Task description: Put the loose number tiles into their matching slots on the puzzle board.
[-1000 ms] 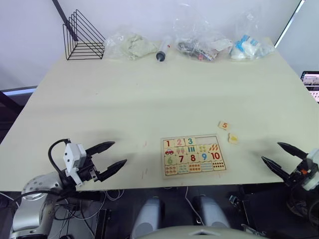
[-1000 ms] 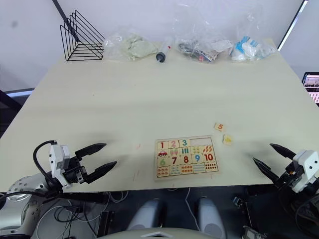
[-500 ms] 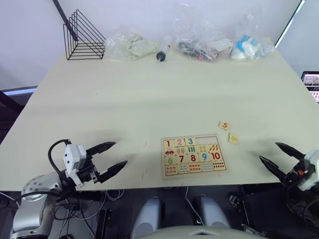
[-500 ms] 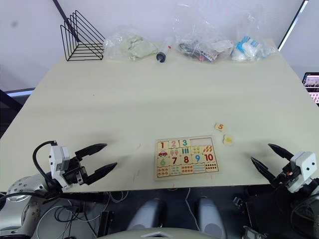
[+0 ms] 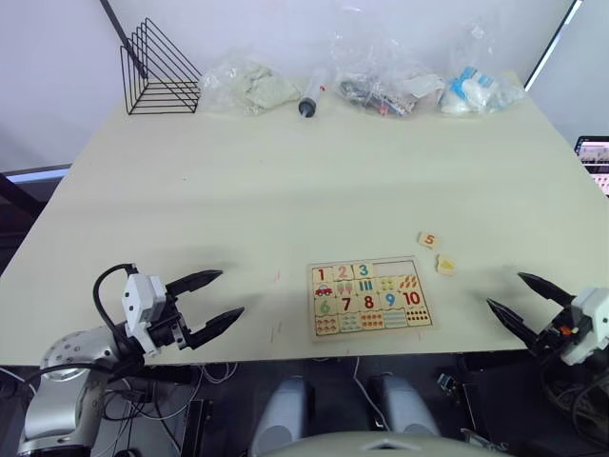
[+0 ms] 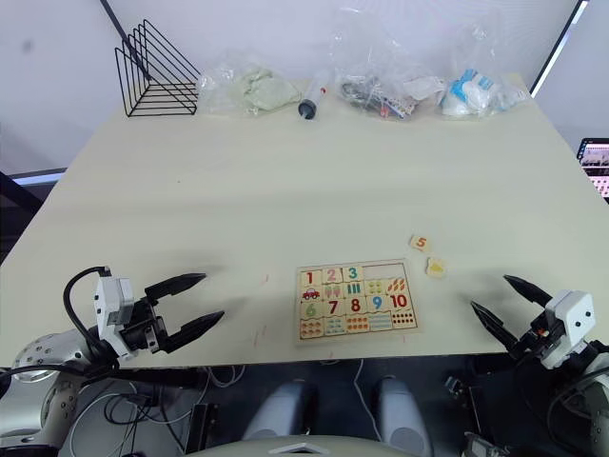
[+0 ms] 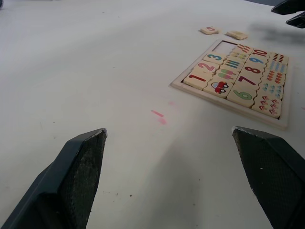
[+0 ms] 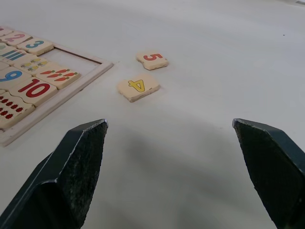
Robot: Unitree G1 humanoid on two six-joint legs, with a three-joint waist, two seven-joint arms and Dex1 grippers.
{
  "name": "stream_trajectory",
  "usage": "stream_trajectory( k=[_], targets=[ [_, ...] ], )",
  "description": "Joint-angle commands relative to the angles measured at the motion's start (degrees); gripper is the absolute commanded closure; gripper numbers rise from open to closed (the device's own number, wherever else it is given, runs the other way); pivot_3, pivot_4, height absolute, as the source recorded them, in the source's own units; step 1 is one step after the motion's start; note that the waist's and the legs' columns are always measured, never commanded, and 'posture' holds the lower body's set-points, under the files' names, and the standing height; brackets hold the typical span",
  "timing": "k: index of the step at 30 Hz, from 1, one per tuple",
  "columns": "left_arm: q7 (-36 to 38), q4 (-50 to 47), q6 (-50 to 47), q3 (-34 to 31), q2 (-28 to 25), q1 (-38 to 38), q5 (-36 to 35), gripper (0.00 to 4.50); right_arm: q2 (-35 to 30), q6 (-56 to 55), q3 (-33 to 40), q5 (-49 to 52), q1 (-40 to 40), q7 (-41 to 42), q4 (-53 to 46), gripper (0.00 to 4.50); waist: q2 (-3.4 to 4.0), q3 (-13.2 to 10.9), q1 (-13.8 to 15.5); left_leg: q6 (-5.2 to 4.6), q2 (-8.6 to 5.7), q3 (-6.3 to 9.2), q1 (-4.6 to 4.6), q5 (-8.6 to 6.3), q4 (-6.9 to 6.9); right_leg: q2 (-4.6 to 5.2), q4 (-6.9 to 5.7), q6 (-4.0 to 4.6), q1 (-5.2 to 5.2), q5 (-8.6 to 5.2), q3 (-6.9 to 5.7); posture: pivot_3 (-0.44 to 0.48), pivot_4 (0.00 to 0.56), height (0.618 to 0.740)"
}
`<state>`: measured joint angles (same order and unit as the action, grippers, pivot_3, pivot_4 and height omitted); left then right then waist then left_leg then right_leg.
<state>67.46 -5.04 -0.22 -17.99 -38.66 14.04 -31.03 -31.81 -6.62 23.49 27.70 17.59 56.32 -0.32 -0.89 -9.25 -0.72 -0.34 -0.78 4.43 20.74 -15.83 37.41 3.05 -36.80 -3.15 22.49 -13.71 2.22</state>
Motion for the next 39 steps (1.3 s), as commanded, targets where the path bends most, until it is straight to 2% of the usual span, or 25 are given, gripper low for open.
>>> stream_trajectory(
  k=[1,7,16,25,30,39],
  targets=[
    [1.08,-0.81,0.89,-1.09,-1.15,-0.15,-0.25,0.00,0.04,0.44,0.52,1.05,-0.20,-1.36,-3.86,0.10,0.01,0.00,0.00,0.00,0.00,0.00,0.00,0.00,0.00,0.00,0.00,0.00,0.00,0.00,0.00,0.000,0.150,0.740],
    [5.34,-0.13,1.89,-0.66,-2.27,-2.63,-1.33,0.00,0.82,6.18,-2.25,-2.66,-0.84,-9.91,-10.60,0.10,0.00,0.00,0.07,0.00,0.00,0.01,0.02,0.00,0.00,-0.01,0.00,0.02,0.03,-0.01,-0.01,0.000,0.150,0.740],
    [14.87,5.84,2.98,1.97,-5.67,-11.87,-1.20,0.00,6.71,28.26,-8.92,-2.32,-4.23,-30.47,-27.69,0.10,0.02,-0.01,0.04,0.00,0.00,0.02,0.08,0.00,-0.06,-0.04,0.02,-0.02,0.11,0.01,-0.01,0.000,0.150,0.740],
    [22.34,8.86,2.92,5.88,-7.12,-19.59,-1.20,0.00,12.75,38.54,-15.95,-9.30,-4.51,-44.70,-34.87,0.10,0.01,-0.01,-0.12,0.00,-0.01,0.03,0.11,0.00,-0.05,-0.08,0.02,-0.02,0.16,0.01,-0.02,0.000,0.150,0.740],
    [24.90,9.59,3.05,7.14,-7.91,-21.27,-1.45,0.00,15.30,41.00,-17.21,-11.49,-5.24,-48.57,-35.43,0.10,0.01,-0.01,-0.19,0.00,-0.01,0.01,0.12,0.00,-0.07,-0.08,0.01,-0.03,0.20,0.01,0.00,0.000,0.150,0.740],
    [25.04,10.94,4.95,10.20,-10.53,-22.45,-3.96,0.00,18.30,42.61,-18.93,-13.04,-7.27,-50.85,-33.60,0.10,0.02,-0.02,-0.28,0.00,0.02,0.03,0.13,0.00,-0.08,-0.11,0.00,-0.04,0.22,0.01,0.01,0.000,0.150,0.740]
  ],
)
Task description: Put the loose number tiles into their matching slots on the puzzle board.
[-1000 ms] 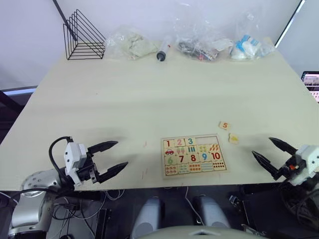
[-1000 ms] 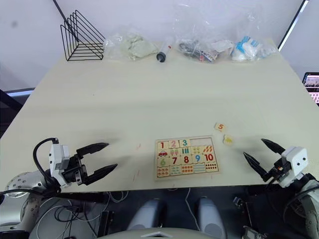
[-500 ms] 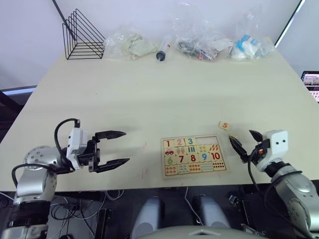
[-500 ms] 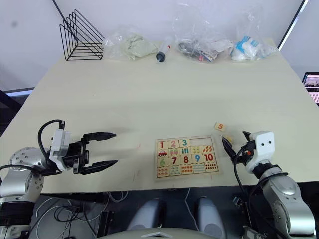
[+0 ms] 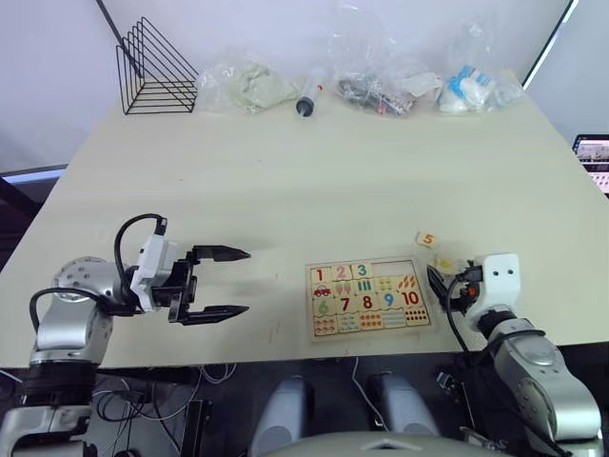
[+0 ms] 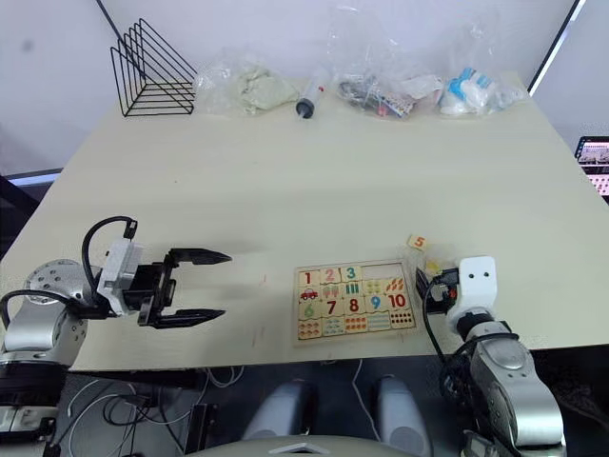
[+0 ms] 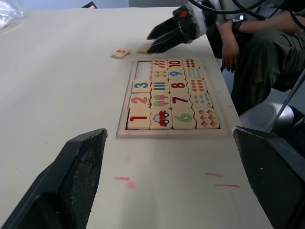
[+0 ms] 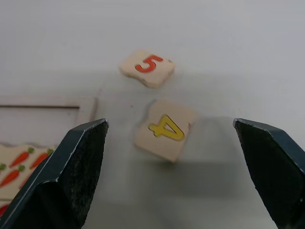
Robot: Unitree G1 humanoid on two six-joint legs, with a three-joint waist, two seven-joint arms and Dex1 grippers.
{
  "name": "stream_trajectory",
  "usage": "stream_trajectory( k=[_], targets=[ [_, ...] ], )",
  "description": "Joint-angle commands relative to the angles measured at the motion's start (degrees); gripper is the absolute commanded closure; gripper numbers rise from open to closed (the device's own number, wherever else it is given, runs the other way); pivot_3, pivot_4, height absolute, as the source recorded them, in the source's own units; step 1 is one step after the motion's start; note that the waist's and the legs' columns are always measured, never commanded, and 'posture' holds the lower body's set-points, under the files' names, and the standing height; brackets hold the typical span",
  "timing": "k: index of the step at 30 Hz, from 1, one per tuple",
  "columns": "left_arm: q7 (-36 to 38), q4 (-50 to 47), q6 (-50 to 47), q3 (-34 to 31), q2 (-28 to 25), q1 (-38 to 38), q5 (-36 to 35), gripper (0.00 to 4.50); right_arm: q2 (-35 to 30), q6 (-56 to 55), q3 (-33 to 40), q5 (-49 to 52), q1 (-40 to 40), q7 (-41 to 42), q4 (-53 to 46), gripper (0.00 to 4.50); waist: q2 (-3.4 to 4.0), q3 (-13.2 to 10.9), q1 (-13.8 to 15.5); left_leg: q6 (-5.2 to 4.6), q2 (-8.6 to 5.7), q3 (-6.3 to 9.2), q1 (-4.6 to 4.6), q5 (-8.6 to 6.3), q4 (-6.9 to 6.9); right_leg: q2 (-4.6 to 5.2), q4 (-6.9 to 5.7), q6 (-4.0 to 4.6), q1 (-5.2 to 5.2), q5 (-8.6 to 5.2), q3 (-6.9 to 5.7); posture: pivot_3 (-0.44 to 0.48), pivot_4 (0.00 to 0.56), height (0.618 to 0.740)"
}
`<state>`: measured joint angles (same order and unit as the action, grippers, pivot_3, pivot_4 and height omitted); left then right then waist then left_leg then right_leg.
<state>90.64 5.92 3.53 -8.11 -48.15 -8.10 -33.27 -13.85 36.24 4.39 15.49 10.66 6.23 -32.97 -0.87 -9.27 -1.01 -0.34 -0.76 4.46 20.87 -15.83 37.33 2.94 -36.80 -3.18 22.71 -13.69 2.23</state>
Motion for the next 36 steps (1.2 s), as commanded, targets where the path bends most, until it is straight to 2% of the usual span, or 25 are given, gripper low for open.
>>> stream_trajectory(
  k=[1,7,16,28,31,33,36],
  targets=[
    [1.86,0.06,1.30,0.42,-1.07,-0.35,-1.88,0.00,0.57,-0.52,0.06,-1.26,-0.42,-1.02,-0.53,0.10,0.00,0.00,0.03,0.00,0.00,0.00,0.00,0.00,-0.01,0.00,0.01,-0.01,0.00,0.00,0.00,0.000,0.150,0.740],
    [1.86,0.31,1.91,0.75,-1.15,0.08,-2.18,0.00,2.22,0.03,-0.35,-3.06,-0.29,-2.56,0.64,0.10,0.01,-0.01,-0.01,0.00,-0.01,0.00,0.01,0.00,-0.03,-0.01,0.01,-0.02,0.01,0.01,-0.01,0.000,0.150,0.740],
    [1.86,0.64,2.35,1.07,-1.79,0.23,-2.66,0.00,6.37,0.83,2.89,-2.83,0.96,-5.39,1.59,0.10,-0.04,0.02,0.05,0.00,0.00,0.03,0.01,0.00,-0.03,-0.02,0.01,-0.01,0.01,0.00,-0.01,0.000,0.150,0.740],
    [1.86,1.27,3.26,2.04,-2.41,0.42,-3.45,0.00,6.03,0.13,1.72,-4.63,2.55,-4.65,1.72,0.10,-0.06,0.03,0.11,0.00,0.00,0.06,0.02,0.00,-0.03,-0.02,0.02,0.00,0.01,-0.02,-0.03,0.000,0.150,0.740],
    [1.86,1.38,3.40,1.97,-2.32,0.61,-2.96,0.00,5.50,-0.62,1.50,-5.29,2.62,-4.23,2.48,0.99,-0.06,0.04,0.08,0.00,0.00,0.06,0.02,0.00,-0.03,-0.02,0.02,0.00,0.01,-0.02,-0.03,0.000,0.150,0.740],
    [1.86,1.28,3.50,1.95,-2.29,0.82,-2.82,0.00,5.12,-1.25,1.39,-5.66,2.59,-3.78,3.01,1.87,-0.07,0.04,0.01,0.00,0.00,0.05,0.01,0.00,-0.03,-0.02,0.02,0.00,0.01,-0.02,-0.02,0.000,0.150,0.740],
    [1.86,1.33,3.69,1.80,-2.36,1.04,-2.81,0.00,5.07,-2.26,1.31,-5.24,2.62,-2.66,3.79,3.45,-0.08,0.05,0.01,0.00,0.02,0.04,0.00,0.00,-0.03,-0.03,0.01,0.03,0.00,-0.03,-0.02,0.000,0.150,0.740]
  ],
)
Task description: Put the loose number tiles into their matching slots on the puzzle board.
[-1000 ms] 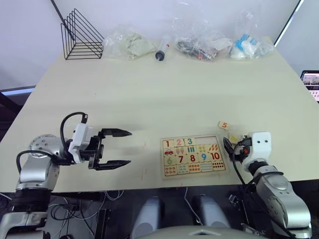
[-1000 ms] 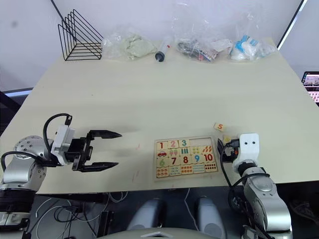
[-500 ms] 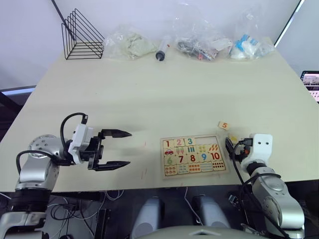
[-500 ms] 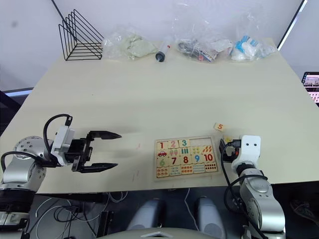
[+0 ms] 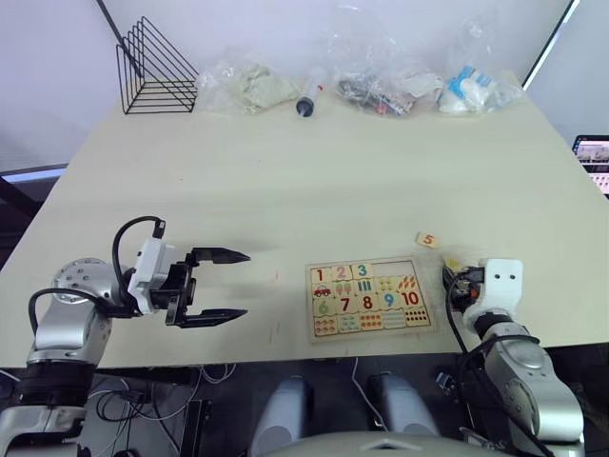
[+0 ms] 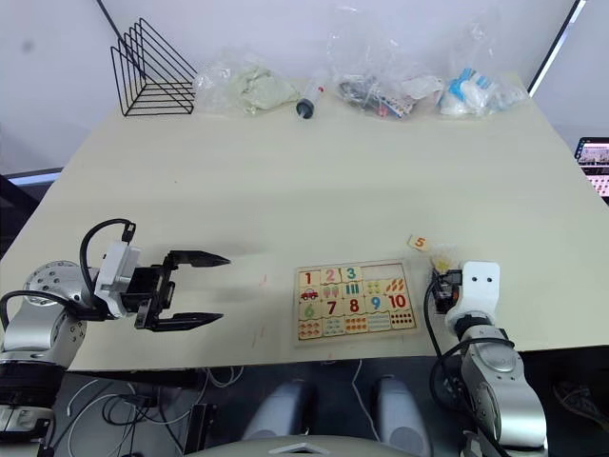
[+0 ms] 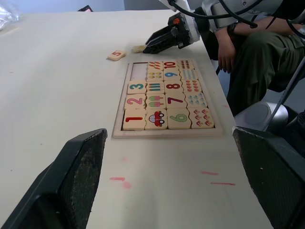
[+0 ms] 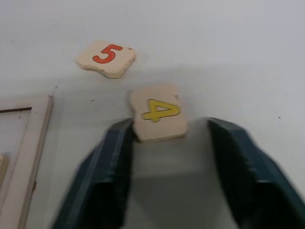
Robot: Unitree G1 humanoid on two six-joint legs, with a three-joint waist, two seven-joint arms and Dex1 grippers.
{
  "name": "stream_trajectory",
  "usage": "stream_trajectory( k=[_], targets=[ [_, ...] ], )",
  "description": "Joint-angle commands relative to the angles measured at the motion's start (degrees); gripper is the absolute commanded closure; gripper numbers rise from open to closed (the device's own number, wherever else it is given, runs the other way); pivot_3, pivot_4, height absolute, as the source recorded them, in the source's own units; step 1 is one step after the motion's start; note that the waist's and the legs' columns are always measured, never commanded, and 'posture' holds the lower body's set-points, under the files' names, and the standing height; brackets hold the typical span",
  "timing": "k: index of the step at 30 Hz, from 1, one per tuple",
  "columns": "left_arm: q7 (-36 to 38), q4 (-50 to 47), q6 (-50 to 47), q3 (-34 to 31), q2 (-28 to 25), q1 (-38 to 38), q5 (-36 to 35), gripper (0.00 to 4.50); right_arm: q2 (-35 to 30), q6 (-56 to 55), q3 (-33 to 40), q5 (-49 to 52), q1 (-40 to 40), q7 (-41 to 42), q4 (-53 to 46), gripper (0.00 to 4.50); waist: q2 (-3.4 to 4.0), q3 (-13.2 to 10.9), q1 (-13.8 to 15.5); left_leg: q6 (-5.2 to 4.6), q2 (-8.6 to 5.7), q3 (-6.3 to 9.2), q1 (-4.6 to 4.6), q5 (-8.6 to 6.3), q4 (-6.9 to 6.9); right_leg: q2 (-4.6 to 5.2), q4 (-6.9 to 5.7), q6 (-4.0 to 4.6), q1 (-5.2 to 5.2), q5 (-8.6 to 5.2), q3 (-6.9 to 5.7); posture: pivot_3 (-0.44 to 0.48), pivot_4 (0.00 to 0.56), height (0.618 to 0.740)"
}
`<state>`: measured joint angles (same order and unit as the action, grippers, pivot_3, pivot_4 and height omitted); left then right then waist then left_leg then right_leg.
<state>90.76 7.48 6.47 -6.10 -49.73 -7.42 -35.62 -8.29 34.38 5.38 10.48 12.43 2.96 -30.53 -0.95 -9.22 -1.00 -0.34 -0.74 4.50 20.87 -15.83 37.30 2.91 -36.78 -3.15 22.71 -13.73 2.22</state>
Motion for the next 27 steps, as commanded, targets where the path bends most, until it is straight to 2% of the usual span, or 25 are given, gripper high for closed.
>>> stream_trajectory(
  k=[1,9,13,23,27],
  targets=[
    [1.74,-0.19,0.79,-0.23,-0.82,0.40,-0.45,0.00,-0.47,-0.87,0.33,-0.04,0.81,1.07,1.62,3.62,-0.01,0.01,-0.01,0.00,0.00,-0.01,0.00,0.00,0.00,0.00,0.00,0.00,0.00,0.00,0.01,0.000,0.150,0.740],
    [1.74,0.13,1.14,-0.18,-1.04,0.32,-0.44,0.00,-2.03,-3.31,2.52,0.75,0.56,3.62,3.18,3.62,-0.04,0.03,-0.04,0.00,0.02,-0.03,-0.01,0.00,0.00,0.00,0.00,0.01,0.00,-0.01,0.02,0.000,0.150,0.740],
    [1.74,0.09,1.12,-0.10,-0.87,0.23,-0.50,0.00,-5.68,-3.95,3.28,0.95,0.66,6.90,2.78,3.62,-0.03,0.02,0.10,0.00,0.01,-0.04,0.00,0.00,0.01,0.02,0.00,0.01,0.00,-0.01,0.03,0.000,0.150,0.740],
    [1.74,-0.25,1.13,-0.18,-0.28,0.46,-0.39,0.00,-20.11,-0.70,4.36,7.14,-2.66,21.91,-0.61,3.62,0.06,-0.07,-0.02,0.00,0.01,-0.05,0.01,0.00,0.00,-0.01,0.01,-0.01,0.00,0.00,0.02,0.000,0.150,0.740],
    [1.74,-0.90,1.16,-0.44,0.05,1.14,-0.36,0.00,-29.40,1.85,3.10,10.53,-6.65,31.59,-1.30,3.62,0.06,-0.10,-0.03,-0.01,0.01,-0.09,0.01,0.00,0.01,0.00,0.02,-0.06,0.00,0.02,0.04,0.000,0.150,0.740]
  ],
)
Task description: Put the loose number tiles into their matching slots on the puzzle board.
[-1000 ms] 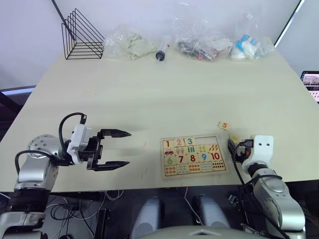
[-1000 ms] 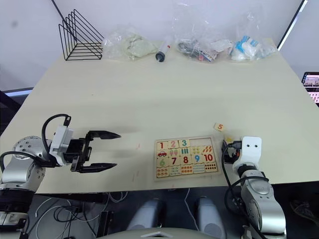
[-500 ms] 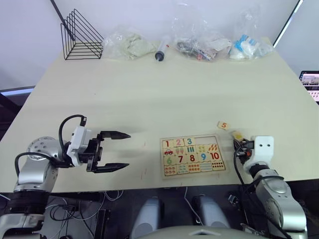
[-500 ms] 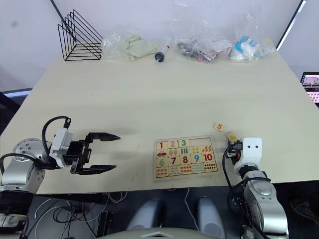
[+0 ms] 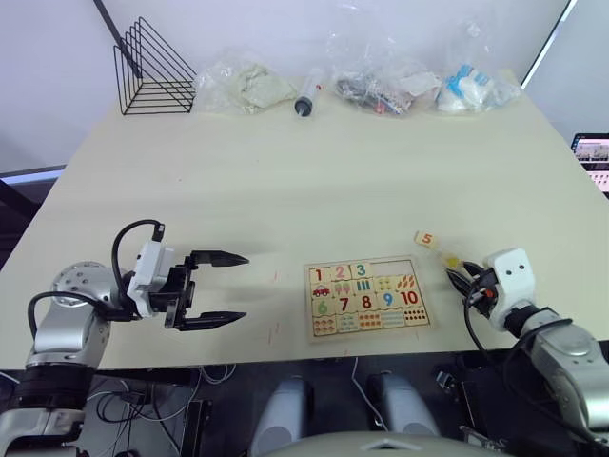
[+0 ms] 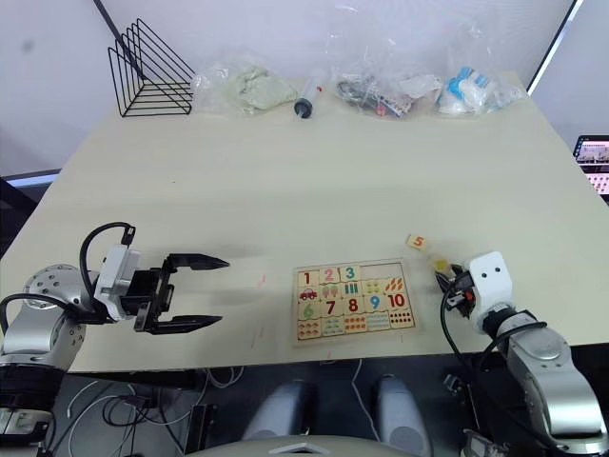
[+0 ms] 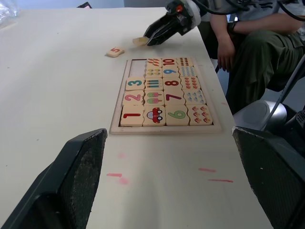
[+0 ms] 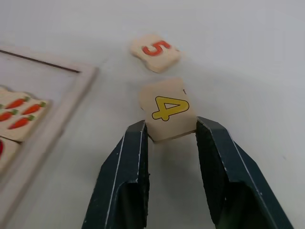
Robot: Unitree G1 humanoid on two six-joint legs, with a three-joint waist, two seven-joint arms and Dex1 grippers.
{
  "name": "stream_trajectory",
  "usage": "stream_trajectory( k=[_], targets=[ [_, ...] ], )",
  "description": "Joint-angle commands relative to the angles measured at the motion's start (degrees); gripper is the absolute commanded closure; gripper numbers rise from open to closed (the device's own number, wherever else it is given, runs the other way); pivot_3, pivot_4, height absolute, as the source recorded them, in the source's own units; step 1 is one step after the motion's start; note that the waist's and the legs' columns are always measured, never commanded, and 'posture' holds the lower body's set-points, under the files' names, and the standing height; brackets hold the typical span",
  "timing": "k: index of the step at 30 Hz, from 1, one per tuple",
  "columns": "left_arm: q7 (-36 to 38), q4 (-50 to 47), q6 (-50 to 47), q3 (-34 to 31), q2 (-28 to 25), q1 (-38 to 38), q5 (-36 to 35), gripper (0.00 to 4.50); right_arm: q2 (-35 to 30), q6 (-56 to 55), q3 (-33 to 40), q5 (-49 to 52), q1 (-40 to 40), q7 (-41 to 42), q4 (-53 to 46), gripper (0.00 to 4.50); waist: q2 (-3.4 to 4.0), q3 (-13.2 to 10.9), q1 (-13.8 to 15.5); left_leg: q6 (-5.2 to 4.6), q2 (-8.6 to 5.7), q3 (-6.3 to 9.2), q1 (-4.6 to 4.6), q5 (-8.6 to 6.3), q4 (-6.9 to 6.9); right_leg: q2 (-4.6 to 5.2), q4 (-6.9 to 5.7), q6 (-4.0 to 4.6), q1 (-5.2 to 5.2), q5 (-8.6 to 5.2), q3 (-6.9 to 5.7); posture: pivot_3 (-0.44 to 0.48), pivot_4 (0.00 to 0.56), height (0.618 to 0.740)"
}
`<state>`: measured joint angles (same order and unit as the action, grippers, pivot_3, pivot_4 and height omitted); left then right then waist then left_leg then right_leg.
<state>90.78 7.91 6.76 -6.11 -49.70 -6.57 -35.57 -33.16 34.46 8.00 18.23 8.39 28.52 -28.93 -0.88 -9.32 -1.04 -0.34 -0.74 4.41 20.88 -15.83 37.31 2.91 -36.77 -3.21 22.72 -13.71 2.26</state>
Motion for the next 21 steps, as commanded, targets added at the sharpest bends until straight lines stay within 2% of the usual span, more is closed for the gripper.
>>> stream_trajectory(
  k=[1,7,12,16,21],
  targets=[
    [1.72,-1.43,0.85,-0.44,0.15,0.33,-0.34,0.00,-6.36,2.62,0.00,3.48,-3.80,7.68,-2.96,3.62,-0.02,-0.01,-0.01,0.00,0.00,-0.02,0.00,0.00,0.00,0.01,0.01,0.00,0.00,0.00,0.02,0.000,0.150,0.740],
    [1.72,-2.07,0.55,-0.62,0.55,0.58,-0.14,0.00,-13.44,5.20,-4.42,4.40,-10.53,14.10,-2.69,3.62,-0.05,-0.02,0.14,0.00,0.01,0.05,0.10,0.00,-0.01,-0.01,0.05,-0.01,0.01,0.01,-0.14,0.000,0.150,0.740],
    [1.72,-2.74,0.07,-1.06,0.70,0.88,-0.06,0.00,-19.06,6.92,-12.40,3.48,-21.88,21.79,-0.59,3.62,0.01,-0.15,0.00,0.00,0.00,0.04,0.14,0.00,0.05,0.07,0.09,-0.03,0.03,0.03,-0.09,0.000,0.150,0.740],
    [1.67,-3.17,-0.17,-1.35,0.92,1.07,0.14,0.00,-19.61,10.89,-17.56,2.90,-30.64,23.98,1.09,3.62,0.00,-0.21,0.12,0.00,0.00,0.18,0.18,0.00,0.04,0.07,0.10,-0.02,0.03,0.03,-0.24,0.000,0.150,0.740],
    [1.55,-3.54,-0.23,-1.37,0.98,1.16,0.33,0.00,-21.64,11.82,-24.60,-0.89,-37.56,27.96,3.09,3.62,-0.02,-0.20,0.22,0.00,-0.03,0.33,0.58,0.00,0.06,0.12,0.11,-0.02,0.37,0.05,-0.37,0.000,0.150,0.740]
  ],
)
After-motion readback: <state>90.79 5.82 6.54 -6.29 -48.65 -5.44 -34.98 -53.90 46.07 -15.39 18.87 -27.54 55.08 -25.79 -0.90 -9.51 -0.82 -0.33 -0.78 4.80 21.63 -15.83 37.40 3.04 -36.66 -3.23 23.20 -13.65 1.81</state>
